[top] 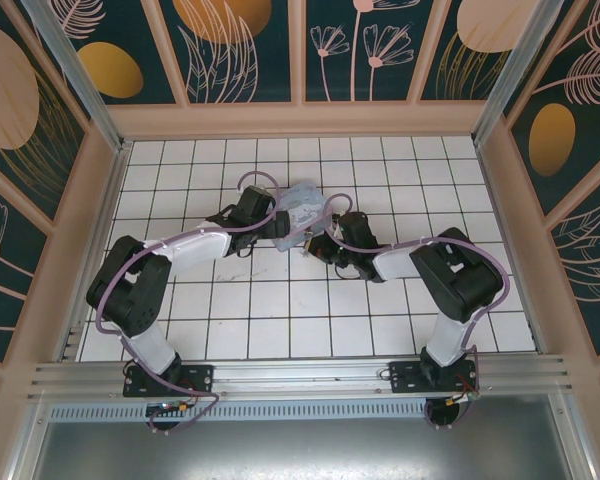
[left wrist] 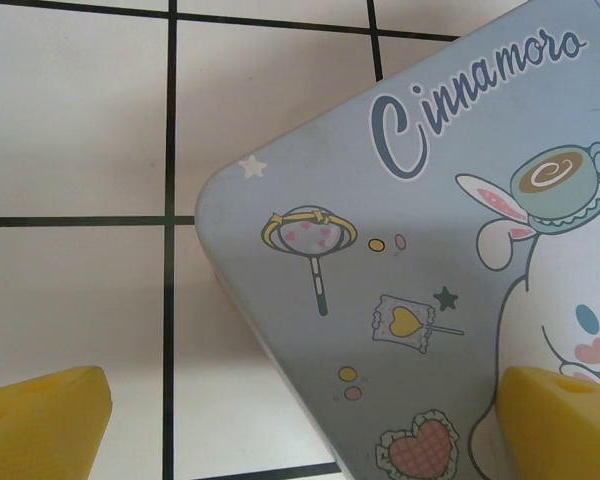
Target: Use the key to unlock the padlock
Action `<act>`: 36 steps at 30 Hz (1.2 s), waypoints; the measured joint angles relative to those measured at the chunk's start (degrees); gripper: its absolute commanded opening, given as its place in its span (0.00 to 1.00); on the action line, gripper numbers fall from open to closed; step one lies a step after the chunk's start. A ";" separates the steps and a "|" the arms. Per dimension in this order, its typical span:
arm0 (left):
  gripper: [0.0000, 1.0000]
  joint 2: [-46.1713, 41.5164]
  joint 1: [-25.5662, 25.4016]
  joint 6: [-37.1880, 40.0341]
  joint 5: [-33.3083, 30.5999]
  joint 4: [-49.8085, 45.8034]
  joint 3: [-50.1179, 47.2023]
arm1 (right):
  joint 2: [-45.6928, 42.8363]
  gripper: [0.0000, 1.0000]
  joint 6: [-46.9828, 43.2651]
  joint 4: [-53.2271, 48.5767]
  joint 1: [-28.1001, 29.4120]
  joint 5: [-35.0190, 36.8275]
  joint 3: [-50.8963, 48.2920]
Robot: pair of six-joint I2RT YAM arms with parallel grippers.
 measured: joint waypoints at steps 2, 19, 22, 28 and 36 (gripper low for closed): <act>0.98 0.11 0.00 0.00 -0.02 0.17 0.00 | 0.00 0.00 0.96 0.76 -0.20 -0.37 -0.17; 0.98 0.59 -0.17 0.00 0.04 1.38 -0.02 | 0.07 0.00 5.86 8.63 -1.81 -0.79 -3.82; 0.98 0.59 -0.17 0.00 0.04 1.40 -0.02 | 0.26 0.00 6.12 9.29 -1.81 -0.79 -3.98; 0.98 0.74 -0.17 -0.02 0.17 1.55 -0.02 | 1.60 0.00 6.91 10.19 -1.84 -0.76 -3.91; 0.99 1.70 -0.24 -0.22 1.09 3.76 -0.02 | 3.48 0.00 8.63 18.23 -4.11 -1.01 -5.29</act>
